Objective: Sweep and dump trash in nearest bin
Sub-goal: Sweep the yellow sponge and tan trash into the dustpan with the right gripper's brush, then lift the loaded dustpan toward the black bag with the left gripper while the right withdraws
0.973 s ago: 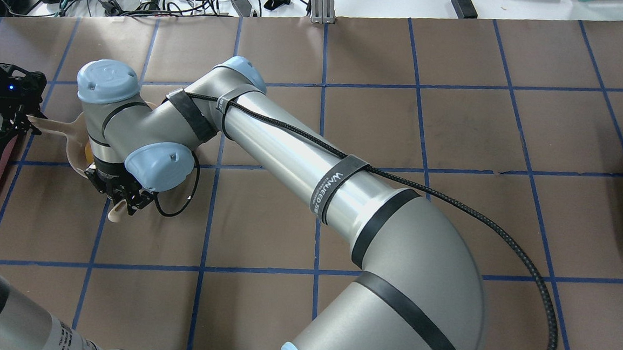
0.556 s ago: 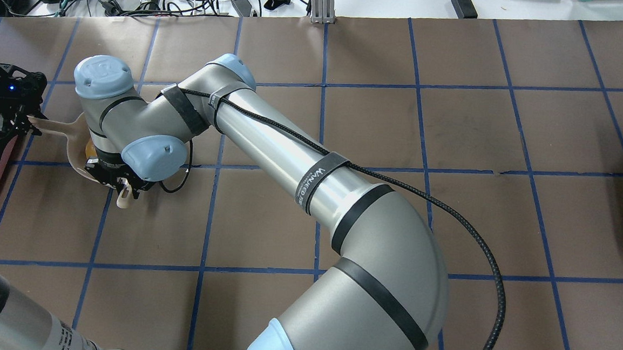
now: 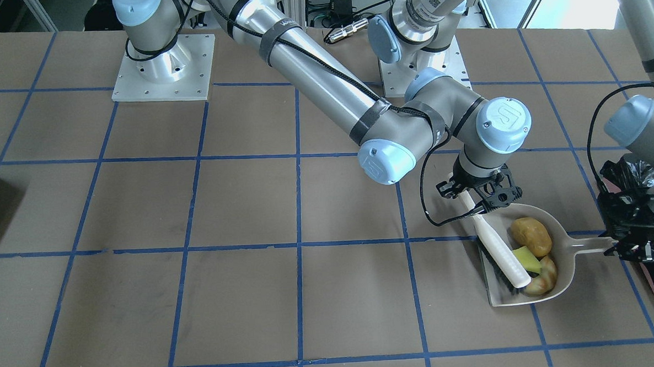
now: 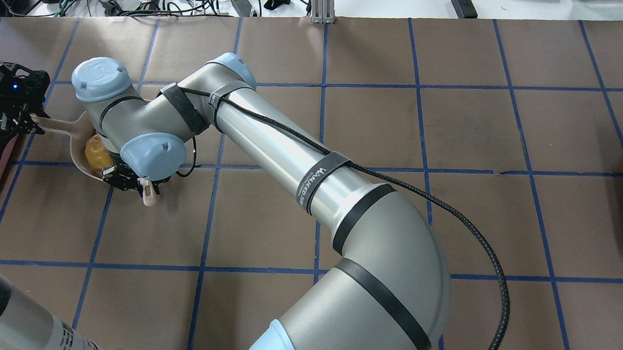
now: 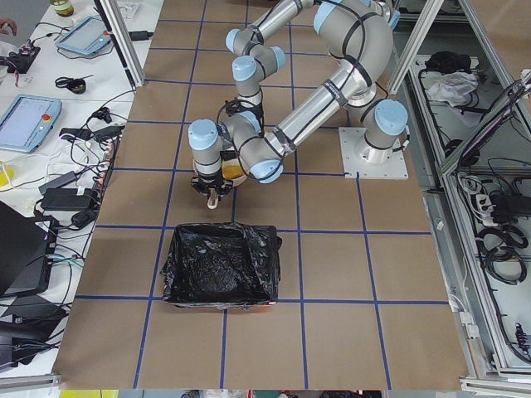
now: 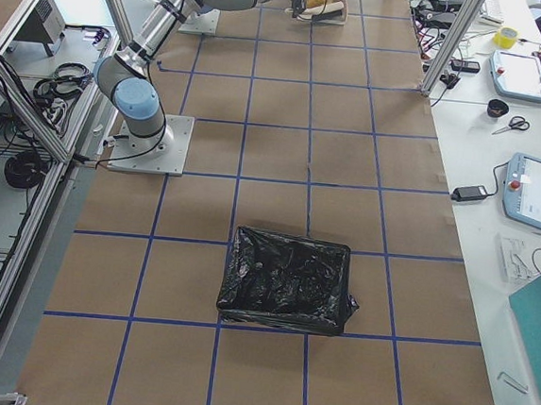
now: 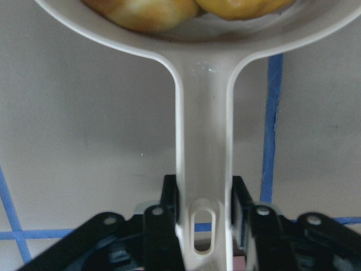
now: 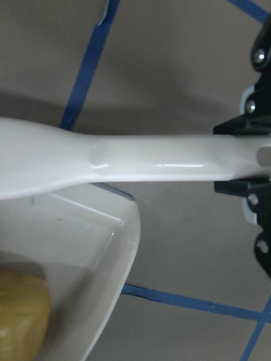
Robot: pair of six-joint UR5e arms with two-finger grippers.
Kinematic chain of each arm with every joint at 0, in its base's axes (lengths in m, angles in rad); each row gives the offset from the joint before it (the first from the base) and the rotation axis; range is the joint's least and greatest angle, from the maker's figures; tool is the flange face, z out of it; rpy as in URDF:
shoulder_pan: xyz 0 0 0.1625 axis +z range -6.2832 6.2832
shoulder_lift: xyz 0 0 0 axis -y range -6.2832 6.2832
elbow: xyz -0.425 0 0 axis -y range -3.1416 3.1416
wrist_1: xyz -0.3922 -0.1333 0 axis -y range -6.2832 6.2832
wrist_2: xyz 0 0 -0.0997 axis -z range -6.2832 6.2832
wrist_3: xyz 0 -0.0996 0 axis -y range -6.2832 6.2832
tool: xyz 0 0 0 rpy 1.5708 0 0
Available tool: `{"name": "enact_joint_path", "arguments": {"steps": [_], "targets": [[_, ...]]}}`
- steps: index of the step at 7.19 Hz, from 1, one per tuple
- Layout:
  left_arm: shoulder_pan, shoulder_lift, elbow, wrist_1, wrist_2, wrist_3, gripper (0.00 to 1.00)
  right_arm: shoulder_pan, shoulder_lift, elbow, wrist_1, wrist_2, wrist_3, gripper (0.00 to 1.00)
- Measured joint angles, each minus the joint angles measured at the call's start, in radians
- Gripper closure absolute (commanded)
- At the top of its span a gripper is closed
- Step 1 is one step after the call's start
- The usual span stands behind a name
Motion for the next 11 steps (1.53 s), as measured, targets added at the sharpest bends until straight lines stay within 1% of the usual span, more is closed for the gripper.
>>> {"name": "enact_joint_path", "arguments": {"steps": [2, 3, 4, 5, 6, 7, 8, 9, 10, 11], "targets": [[-0.001, 0.002, 0.001, -0.008, -0.001, -0.004, 1.00, -0.010, -0.068, 0.031, 0.127, -0.020, 0.048, 1.00], [-0.001, 0.008, 0.000, -0.013, -0.003, -0.005, 1.00, -0.015, -0.108, 0.081, 0.160, -0.041, 0.074, 1.00], [-0.001, 0.019, 0.004, -0.027, -0.013, -0.008, 1.00, -0.021, -0.171, 0.185, 0.153, -0.059, 0.092, 1.00], [0.003, 0.033, 0.021, -0.067, -0.037, -0.032, 1.00, -0.034, -0.253, 0.343, 0.084, -0.083, 0.083, 1.00], [0.009, 0.046, 0.045, -0.120, -0.064, -0.079, 1.00, -0.056, -0.347, 0.533, -0.037, -0.106, 0.058, 1.00], [0.014, 0.060, 0.067, -0.170, -0.094, -0.132, 1.00, -0.086, -0.453, 0.737, -0.180, -0.118, 0.034, 1.00], [0.022, 0.074, 0.076, -0.202, -0.125, -0.181, 1.00, -0.120, -0.559, 0.925, -0.292, -0.123, 0.032, 1.00], [0.044, 0.090, 0.083, -0.222, -0.155, -0.227, 1.00, -0.156, -0.651, 1.079, -0.375, -0.124, 0.056, 1.00], [0.086, 0.107, 0.091, -0.236, -0.184, -0.278, 1.00, -0.184, -0.714, 1.189, -0.436, -0.124, 0.087, 1.00], [0.152, 0.126, 0.105, -0.259, -0.215, -0.350, 1.00, -0.196, -0.752, 1.255, -0.466, -0.123, 0.112, 1.00]]}}
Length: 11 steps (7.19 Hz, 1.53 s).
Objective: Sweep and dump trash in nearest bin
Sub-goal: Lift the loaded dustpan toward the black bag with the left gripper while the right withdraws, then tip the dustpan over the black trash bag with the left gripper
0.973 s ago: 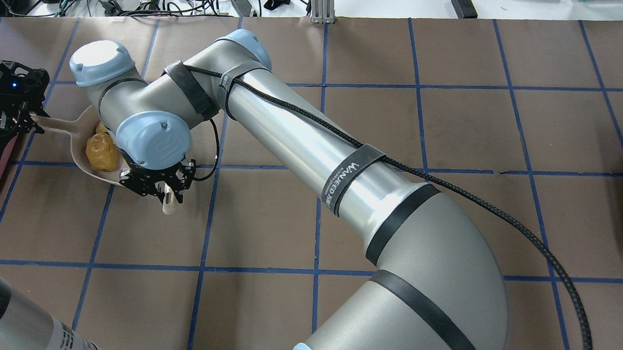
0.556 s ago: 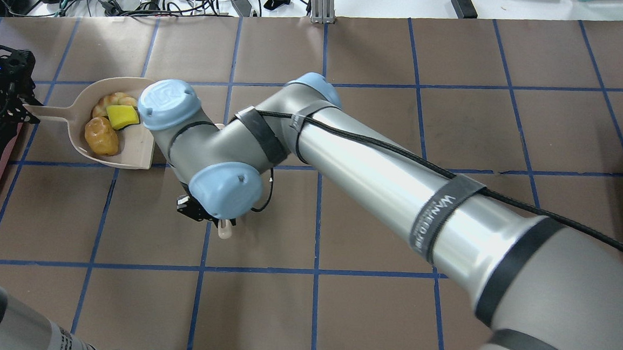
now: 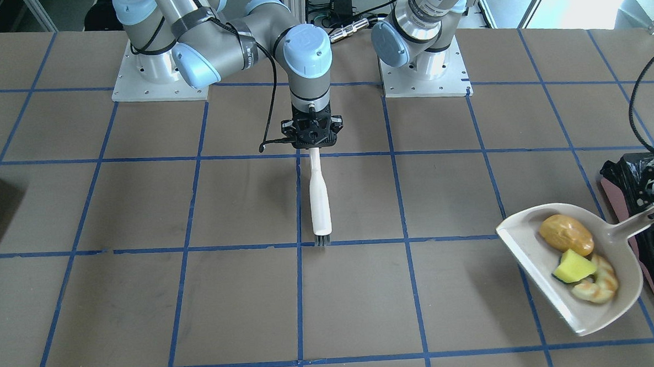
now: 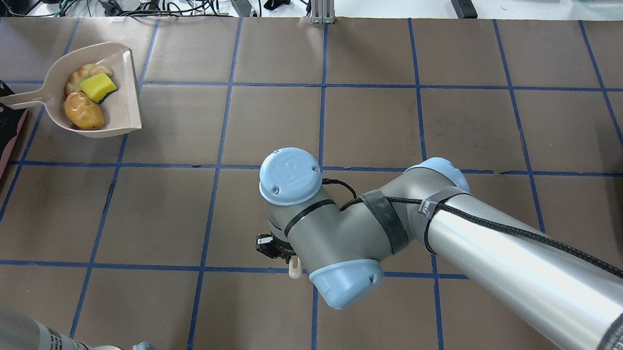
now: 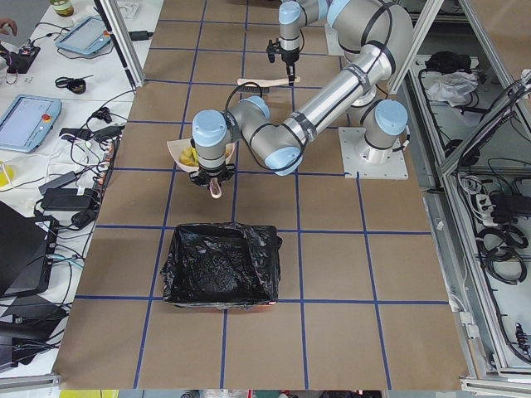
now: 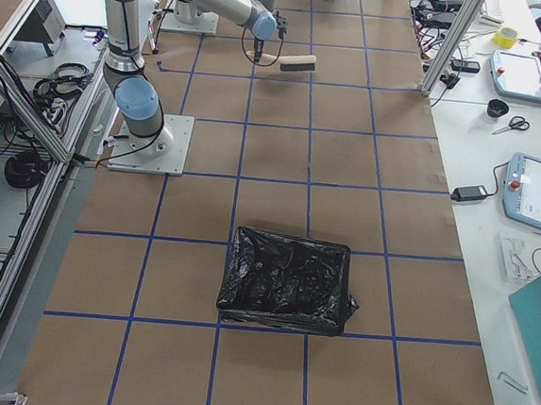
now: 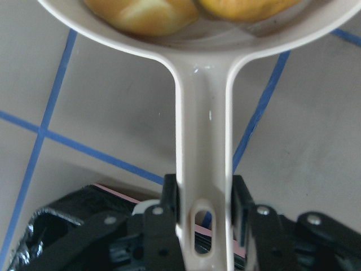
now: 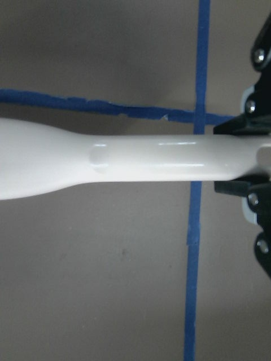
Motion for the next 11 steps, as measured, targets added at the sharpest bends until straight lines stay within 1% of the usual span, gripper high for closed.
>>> {"name": "enact_joint_path", "arguments": {"steps": [2, 3, 5, 7, 9, 11], "targets": [[0.149, 0.026, 0.071, -0.089, -0.033, -0.106, 1.00, -0.007, -0.057, 0.065, -0.001, 0.005, 0.050, 1.00], [0.221, 0.027, 0.118, -0.129, -0.038, -0.128, 1.00, -0.011, -0.074, 0.076, 0.028, 0.007, 0.057, 1.00], [0.347, 0.008, 0.175, -0.152, -0.038, -0.132, 1.00, -0.017, -0.085, 0.062, 0.095, 0.012, 0.052, 1.00], [0.421, -0.028, 0.213, -0.092, 0.007, -0.095, 1.00, -0.017, -0.087, 0.055, 0.111, 0.017, 0.047, 1.00], [0.443, -0.082, 0.242, 0.014, 0.048, -0.077, 1.00, -0.016, -0.086, 0.055, 0.112, 0.019, 0.035, 1.00], [0.445, -0.109, 0.246, 0.121, 0.075, -0.070, 1.00, -0.016, -0.083, 0.055, 0.111, 0.020, 0.042, 1.00]]}}
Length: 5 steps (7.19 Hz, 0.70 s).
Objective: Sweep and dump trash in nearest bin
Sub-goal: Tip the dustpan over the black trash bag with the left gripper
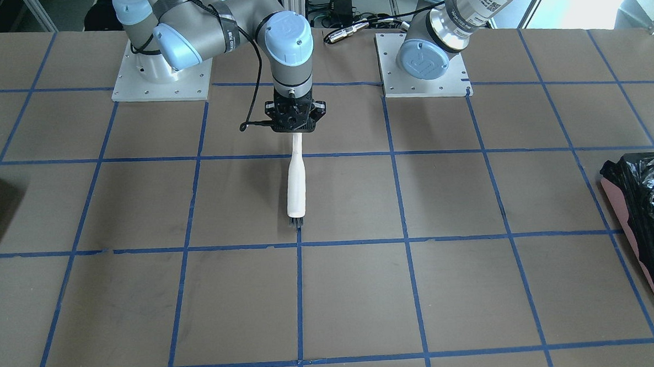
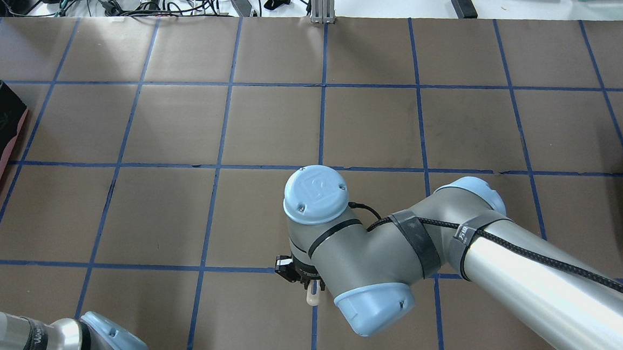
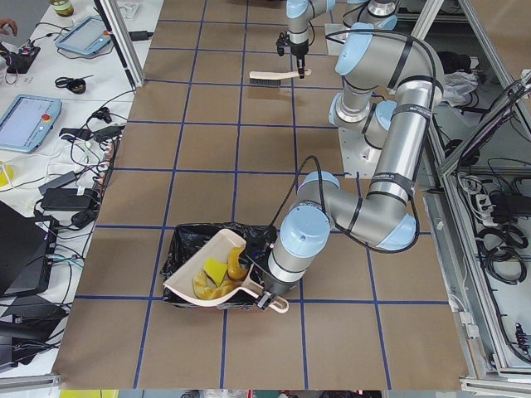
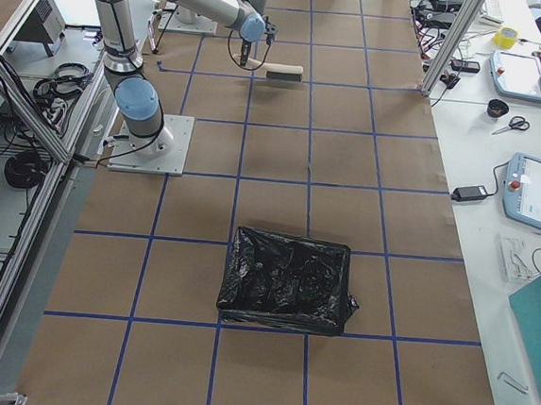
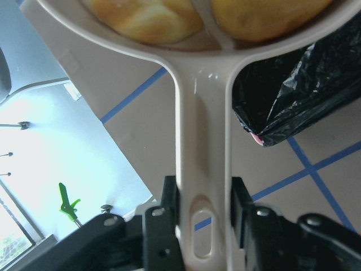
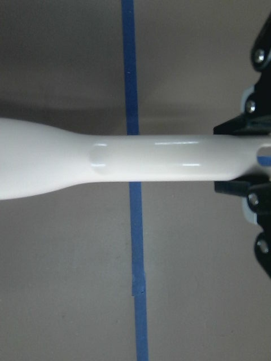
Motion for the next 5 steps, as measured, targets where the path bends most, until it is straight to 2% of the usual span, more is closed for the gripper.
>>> {"name": "enact_joint_path", "arguments": {"steps": [3, 5], "targets": [[-0.027, -0.017, -0.033, 0.163, 0.007, 0.007, 1.00, 0.001, 0.005, -0.001, -0.003, 0.004, 0.007, 1.00], [-0.055, -0.014, -0.112, 0.336, 0.021, 0.028, 1.00, 0.002, 0.007, -0.001, -0.006, 0.018, 0.032, 1.00]]}}
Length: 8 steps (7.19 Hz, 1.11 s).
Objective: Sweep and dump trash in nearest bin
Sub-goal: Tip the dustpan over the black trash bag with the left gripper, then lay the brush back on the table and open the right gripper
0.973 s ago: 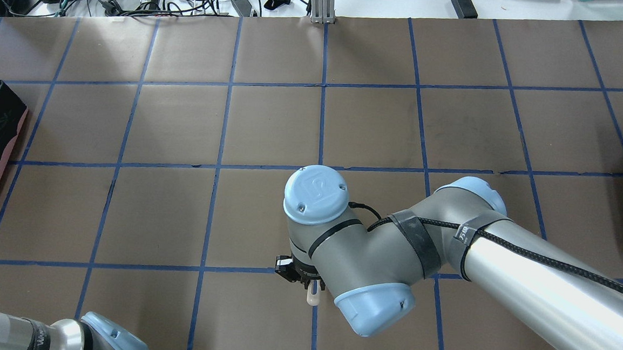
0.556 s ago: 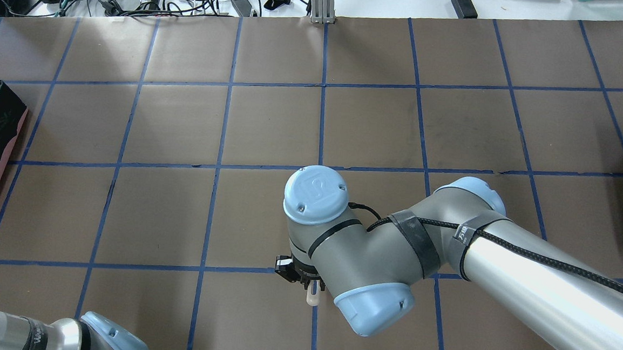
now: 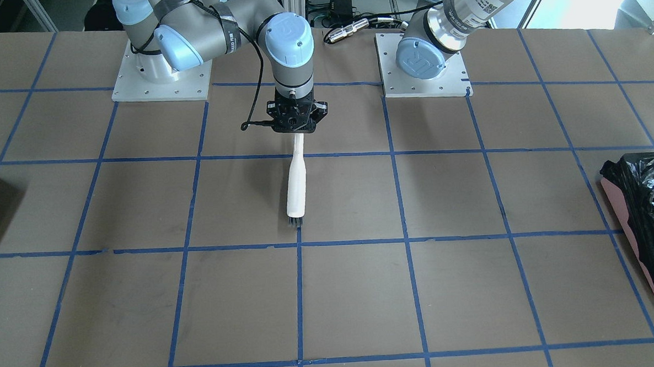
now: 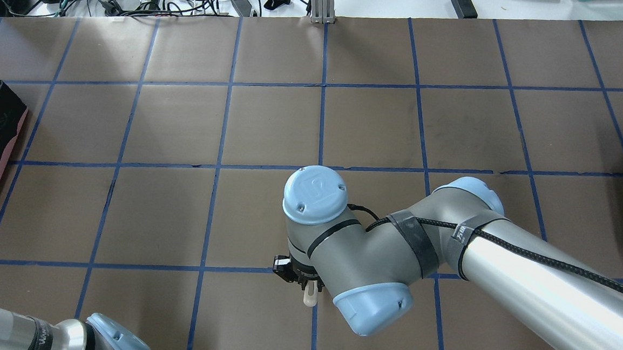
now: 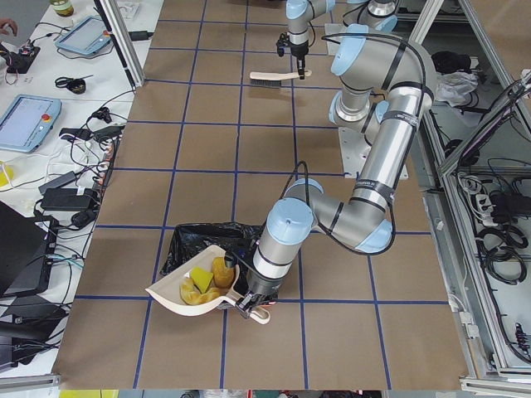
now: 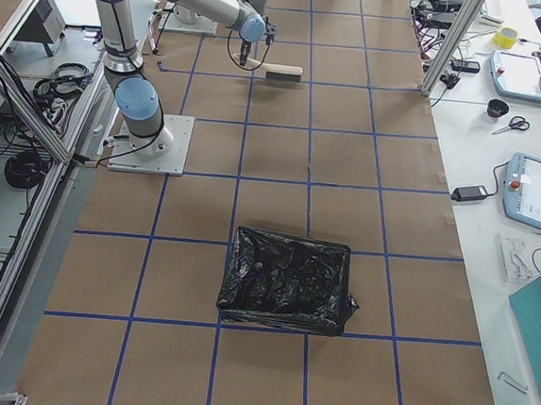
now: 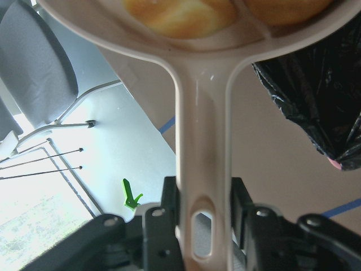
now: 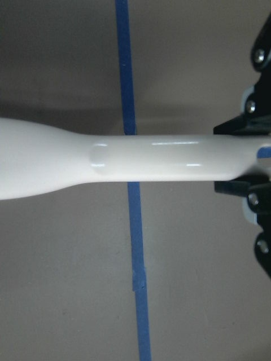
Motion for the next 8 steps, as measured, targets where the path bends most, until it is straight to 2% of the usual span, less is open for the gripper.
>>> {"name": "enact_joint_path", "arguments": {"steps": [1, 2, 3, 4, 8], "targets": [[-0.007, 0.003, -0.032, 0.067, 0.007, 0.014, 1.00, 0.000, 0.001, 0.000, -0.002, 0.003, 0.007, 0.99], [-0.010, 0.002, -0.046, 0.112, 0.010, 0.031, 1.00, 0.000, 0.002, 0.000, -0.004, 0.003, 0.008, 0.53], [-0.014, 0.002, -0.052, 0.147, 0.012, 0.051, 1.00, 0.000, 0.003, 0.000, -0.005, 0.004, 0.006, 0.24], [-0.022, 0.006, -0.055, 0.164, 0.021, 0.088, 1.00, 0.000, 0.008, 0.000, -0.005, 0.003, 0.006, 0.08], [-0.054, 0.030, -0.057, 0.185, 0.106, 0.374, 1.00, -0.003, 0.016, -0.010, -0.005, -0.001, 0.015, 0.02]]}}
